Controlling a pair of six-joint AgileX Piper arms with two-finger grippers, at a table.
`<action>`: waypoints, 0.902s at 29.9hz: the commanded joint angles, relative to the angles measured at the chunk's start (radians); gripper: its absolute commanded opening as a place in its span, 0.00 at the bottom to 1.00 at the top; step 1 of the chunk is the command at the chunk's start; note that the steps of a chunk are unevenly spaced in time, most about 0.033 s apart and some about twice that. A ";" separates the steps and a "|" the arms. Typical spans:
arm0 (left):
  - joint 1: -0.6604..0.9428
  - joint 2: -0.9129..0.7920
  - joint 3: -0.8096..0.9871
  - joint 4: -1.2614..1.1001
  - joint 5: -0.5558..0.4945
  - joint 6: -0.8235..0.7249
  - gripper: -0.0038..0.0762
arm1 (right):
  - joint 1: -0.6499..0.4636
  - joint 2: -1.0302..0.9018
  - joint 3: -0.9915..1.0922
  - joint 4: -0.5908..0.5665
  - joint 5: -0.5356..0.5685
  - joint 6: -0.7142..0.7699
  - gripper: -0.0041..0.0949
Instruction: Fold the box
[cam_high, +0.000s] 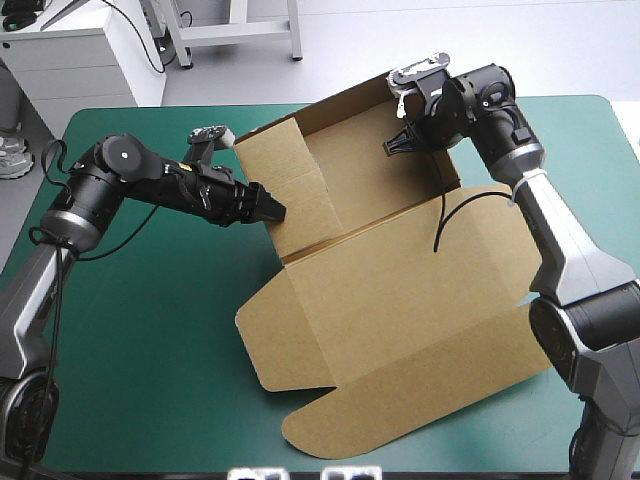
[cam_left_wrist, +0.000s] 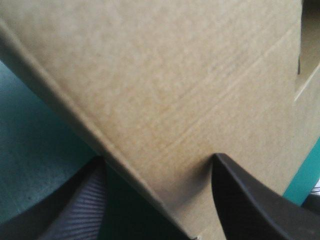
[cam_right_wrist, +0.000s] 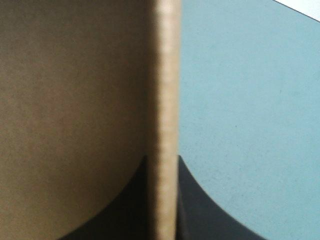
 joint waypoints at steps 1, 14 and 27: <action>-0.005 -0.036 -0.027 -0.026 -0.043 -0.045 0.61 | 0.005 -0.062 -0.038 0.024 -0.051 0.015 0.03; -0.007 -0.036 -0.027 0.231 -0.245 -0.420 0.56 | 0.005 -0.062 -0.038 0.044 -0.049 0.043 0.03; -0.019 -0.026 -0.027 0.258 -0.471 -0.435 0.56 | 0.020 -0.062 -0.038 0.134 -0.043 0.055 0.03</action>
